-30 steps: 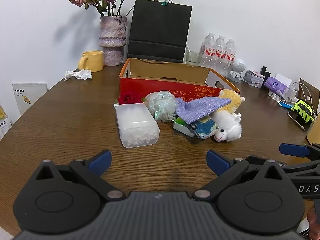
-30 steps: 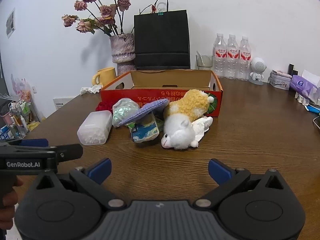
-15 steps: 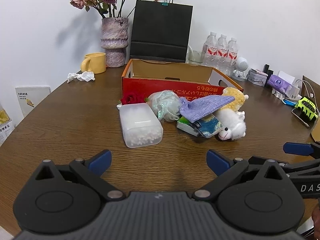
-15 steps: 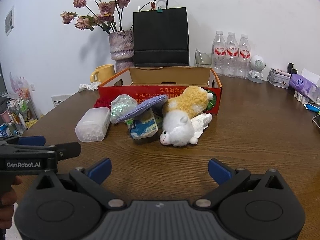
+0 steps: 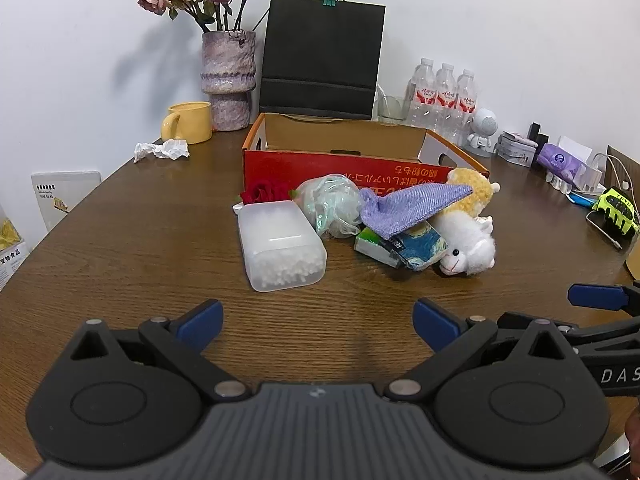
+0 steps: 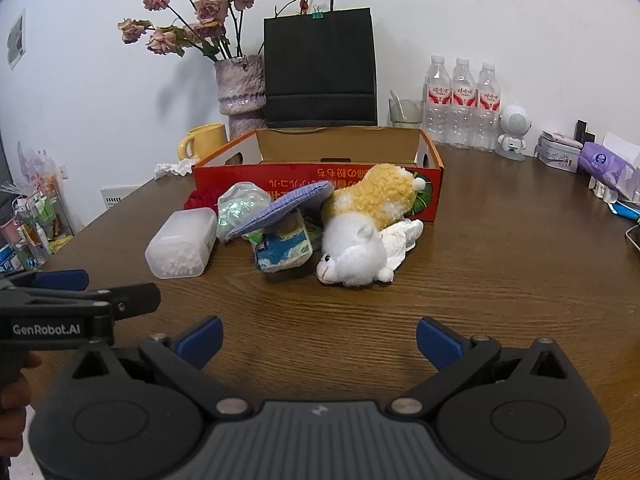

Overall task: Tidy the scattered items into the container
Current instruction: 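Move both tools toward the pile of items beside the box, then grasp the white plastic container with the left gripper while the right grasps the plush toy, then lower the container and plush toy into the box and open both grippers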

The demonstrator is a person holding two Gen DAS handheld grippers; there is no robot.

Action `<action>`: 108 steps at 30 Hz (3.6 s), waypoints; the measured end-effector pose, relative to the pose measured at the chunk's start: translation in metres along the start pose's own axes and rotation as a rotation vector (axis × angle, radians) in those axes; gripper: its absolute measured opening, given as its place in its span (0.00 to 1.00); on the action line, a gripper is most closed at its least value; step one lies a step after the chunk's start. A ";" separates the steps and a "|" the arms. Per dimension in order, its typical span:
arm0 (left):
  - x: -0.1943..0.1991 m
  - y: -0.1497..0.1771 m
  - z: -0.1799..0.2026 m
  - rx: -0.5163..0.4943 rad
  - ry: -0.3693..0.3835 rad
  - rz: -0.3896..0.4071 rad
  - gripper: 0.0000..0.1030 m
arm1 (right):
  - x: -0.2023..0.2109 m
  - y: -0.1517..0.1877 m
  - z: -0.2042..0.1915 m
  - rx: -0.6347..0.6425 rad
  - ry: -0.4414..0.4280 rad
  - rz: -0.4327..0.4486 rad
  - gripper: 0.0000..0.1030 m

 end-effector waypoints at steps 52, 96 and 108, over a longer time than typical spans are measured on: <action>-0.128 -0.036 -0.008 0.031 -0.143 -0.068 0.65 | -0.107 -0.048 0.044 0.042 -0.013 0.030 0.44; -0.051 -0.096 -0.013 0.046 -0.015 0.168 0.65 | -0.045 -0.102 0.060 0.037 -0.042 0.214 0.39; -0.171 -0.186 0.024 0.066 -0.033 0.131 0.65 | -0.170 -0.193 0.072 -0.057 -0.057 0.127 0.39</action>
Point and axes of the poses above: each gripper's, at about its wrist camera, not at the fingertips, and x roughly against the way its jaws point, z to its right, y to its underside, the point moved 4 cm from there along -x, roughly the way its jaws point, and after that the axes turned 7 degrees about -y, right-handed, at the moved point
